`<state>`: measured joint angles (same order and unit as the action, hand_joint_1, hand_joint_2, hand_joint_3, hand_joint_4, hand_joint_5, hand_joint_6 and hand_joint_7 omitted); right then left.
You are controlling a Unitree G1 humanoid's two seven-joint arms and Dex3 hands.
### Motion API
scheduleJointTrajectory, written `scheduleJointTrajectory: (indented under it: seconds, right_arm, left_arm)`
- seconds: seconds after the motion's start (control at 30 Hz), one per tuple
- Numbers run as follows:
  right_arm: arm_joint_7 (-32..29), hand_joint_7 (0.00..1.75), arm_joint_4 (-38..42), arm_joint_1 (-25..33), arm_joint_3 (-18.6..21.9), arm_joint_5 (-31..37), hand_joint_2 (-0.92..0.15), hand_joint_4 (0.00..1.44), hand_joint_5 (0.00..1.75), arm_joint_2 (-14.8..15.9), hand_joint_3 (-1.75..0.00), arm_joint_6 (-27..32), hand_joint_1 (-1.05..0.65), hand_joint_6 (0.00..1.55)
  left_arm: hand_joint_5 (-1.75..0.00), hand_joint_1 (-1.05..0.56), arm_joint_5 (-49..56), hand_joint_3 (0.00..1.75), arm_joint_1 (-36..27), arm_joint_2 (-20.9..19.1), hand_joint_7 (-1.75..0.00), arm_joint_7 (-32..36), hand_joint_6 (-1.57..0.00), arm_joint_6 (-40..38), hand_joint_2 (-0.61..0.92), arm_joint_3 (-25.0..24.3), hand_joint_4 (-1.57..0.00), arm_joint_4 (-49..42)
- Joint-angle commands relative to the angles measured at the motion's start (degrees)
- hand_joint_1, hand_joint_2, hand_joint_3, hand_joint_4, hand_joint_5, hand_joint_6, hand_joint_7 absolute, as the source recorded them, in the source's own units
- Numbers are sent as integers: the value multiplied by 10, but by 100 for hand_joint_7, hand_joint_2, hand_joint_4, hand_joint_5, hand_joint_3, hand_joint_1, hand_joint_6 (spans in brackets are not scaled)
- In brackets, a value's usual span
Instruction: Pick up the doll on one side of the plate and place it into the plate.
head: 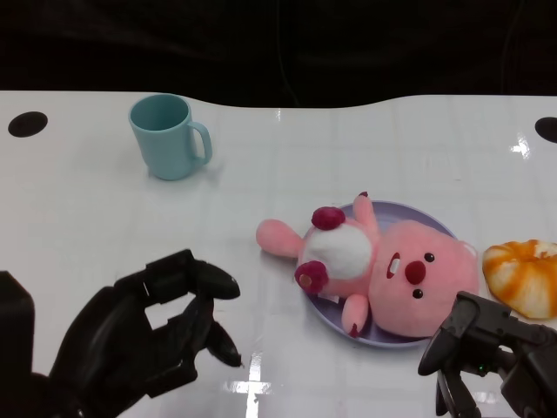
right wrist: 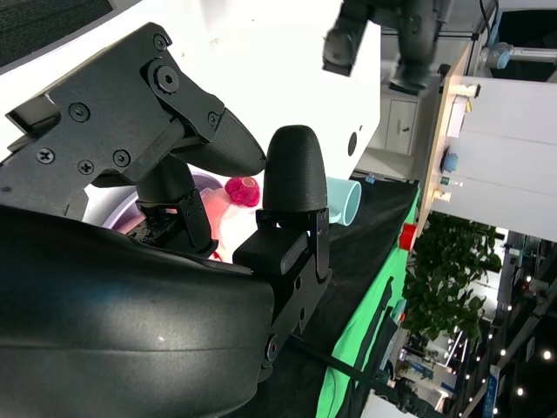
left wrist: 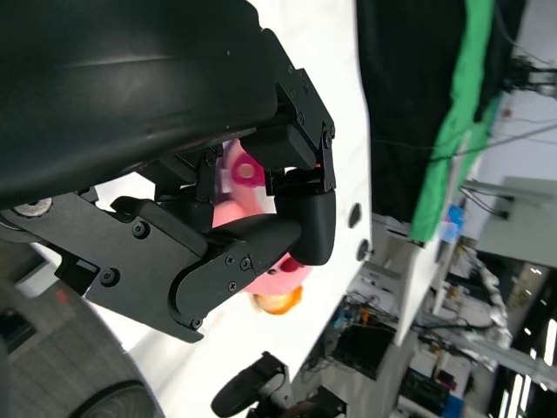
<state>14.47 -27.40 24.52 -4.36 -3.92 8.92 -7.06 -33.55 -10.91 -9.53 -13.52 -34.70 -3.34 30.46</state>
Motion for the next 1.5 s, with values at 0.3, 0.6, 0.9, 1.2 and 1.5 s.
scheduleJointTrajectory:
  seconds: [0.3, 0.6, 0.9, 1.2, 1.5]
  right_arm:
    - [3, 142, -5, 6, 9, -8, -48, 68, 174, 9, -133, 2, -15, 60]
    - [4, 142, -1, 10, 11, -2, -46, 69, 174, 12, -133, -10, -18, 62]
    - [2, 142, 2, 15, 9, 2, -45, 70, 174, 10, -135, -12, -15, 63]
    - [0, 143, 5, 16, 8, -4, -46, 69, 174, 5, -134, -5, -11, 61]
    - [-7, 143, -18, 18, 5, -8, -47, 66, 175, 2, -133, 36, -11, 56]
  left_arm:
    - [-174, -28, -16, 91, -3, 11, -156, 10, -62, -33, 71, -13, -71, -48]
    - [-175, -25, 13, 94, 1, 9, -157, 3, -61, -20, 69, -1, -72, -80]
    - [-175, -26, 31, 109, -3, 6, -158, -4, -61, -11, 58, 7, -72, -87]
    - [-175, -25, 31, 109, -5, 7, -157, -2, -61, -15, 58, 6, -72, -87]
    - [-175, -25, 30, 107, -6, 4, -158, -3, -60, -16, 60, 5, -71, -80]
